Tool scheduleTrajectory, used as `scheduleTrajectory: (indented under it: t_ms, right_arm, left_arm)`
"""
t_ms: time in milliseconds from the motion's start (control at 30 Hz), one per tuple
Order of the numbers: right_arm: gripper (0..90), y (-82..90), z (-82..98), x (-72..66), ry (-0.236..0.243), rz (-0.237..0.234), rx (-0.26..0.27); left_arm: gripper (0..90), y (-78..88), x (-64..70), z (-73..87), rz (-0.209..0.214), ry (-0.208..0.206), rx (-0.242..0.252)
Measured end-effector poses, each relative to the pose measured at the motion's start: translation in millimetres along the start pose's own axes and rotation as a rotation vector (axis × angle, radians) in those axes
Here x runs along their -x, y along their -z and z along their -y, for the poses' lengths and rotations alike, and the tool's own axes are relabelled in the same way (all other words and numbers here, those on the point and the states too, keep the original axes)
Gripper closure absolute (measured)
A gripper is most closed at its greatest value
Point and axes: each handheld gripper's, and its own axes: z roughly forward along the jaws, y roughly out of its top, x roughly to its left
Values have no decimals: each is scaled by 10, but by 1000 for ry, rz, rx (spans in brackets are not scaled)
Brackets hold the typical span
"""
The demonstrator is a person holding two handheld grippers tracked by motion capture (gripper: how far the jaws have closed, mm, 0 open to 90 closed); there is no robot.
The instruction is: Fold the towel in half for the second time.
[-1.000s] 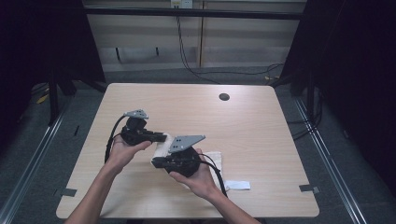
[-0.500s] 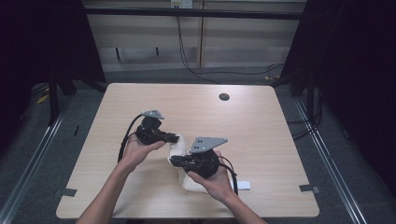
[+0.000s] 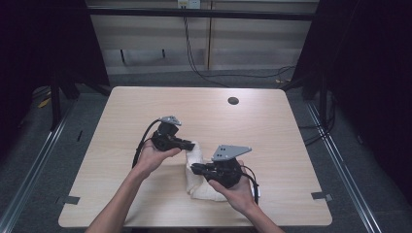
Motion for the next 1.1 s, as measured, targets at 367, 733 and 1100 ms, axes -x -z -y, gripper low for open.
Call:
scheduleTrajectory:
  t_ms: [367,733,1100]
  right_arm:
    - [866,114,133,-35,-41,26,-3]
    - [865,246,411,104,-93,92,-24]
    - [851,296,698,158,-99,126,-115]
  left_arm:
    - [850,-104,109,-98,24,-8,15]
    - [847,-490,100,-98,51,11,-53]
    - [836,-793,166,-72,64,6,-106]
